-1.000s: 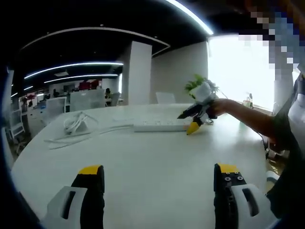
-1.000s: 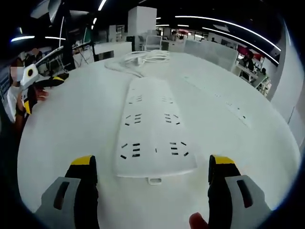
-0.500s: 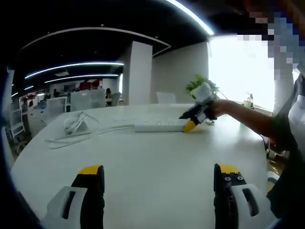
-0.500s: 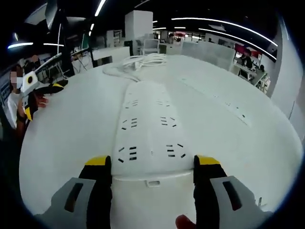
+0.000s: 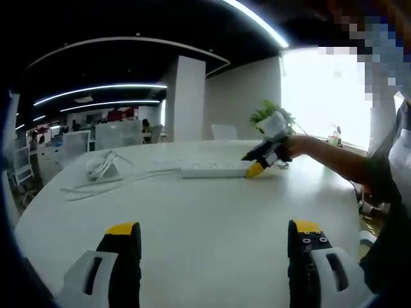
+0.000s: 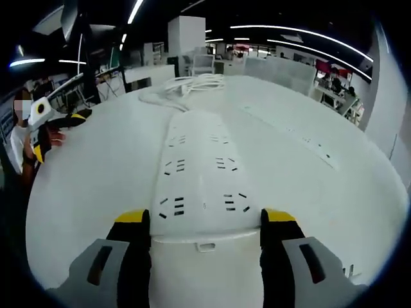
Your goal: Straighten the power strip on the desk, plug the charger into it
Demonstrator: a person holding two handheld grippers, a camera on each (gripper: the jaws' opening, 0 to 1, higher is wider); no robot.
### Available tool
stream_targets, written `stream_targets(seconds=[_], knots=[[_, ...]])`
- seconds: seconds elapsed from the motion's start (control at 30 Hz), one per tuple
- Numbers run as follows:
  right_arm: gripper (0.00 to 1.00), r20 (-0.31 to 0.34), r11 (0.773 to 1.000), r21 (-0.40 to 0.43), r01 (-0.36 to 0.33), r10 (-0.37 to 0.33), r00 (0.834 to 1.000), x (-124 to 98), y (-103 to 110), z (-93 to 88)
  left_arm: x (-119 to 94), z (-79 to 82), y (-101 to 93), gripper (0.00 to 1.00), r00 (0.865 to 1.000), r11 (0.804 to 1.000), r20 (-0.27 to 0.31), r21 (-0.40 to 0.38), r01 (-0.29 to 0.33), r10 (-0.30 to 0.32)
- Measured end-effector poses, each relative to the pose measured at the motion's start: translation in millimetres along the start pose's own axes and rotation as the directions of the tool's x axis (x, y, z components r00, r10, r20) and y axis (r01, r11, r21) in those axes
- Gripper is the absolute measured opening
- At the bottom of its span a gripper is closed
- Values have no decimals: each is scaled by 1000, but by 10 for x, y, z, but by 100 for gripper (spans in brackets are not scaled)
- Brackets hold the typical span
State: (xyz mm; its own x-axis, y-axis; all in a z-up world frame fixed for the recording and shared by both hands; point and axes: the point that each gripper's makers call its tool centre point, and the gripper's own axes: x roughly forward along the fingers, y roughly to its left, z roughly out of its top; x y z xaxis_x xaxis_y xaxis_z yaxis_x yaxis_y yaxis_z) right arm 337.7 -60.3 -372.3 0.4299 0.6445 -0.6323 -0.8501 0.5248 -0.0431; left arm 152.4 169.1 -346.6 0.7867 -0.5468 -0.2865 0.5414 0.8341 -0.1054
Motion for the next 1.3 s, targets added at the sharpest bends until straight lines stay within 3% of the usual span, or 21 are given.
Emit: stream_targets(seconds=[0.37, 1.3], knots=[[69, 13, 1000, -5, -18, 18, 1000, 7, -27, -34, -15, 21, -1, 97, 1000, 1000, 6, -1, -4, 4], [69, -23, 989, -82, -120, 119, 993, 25, -112, -73, -42, 50, 24, 96, 1000, 1000, 14, -2, -15, 15]])
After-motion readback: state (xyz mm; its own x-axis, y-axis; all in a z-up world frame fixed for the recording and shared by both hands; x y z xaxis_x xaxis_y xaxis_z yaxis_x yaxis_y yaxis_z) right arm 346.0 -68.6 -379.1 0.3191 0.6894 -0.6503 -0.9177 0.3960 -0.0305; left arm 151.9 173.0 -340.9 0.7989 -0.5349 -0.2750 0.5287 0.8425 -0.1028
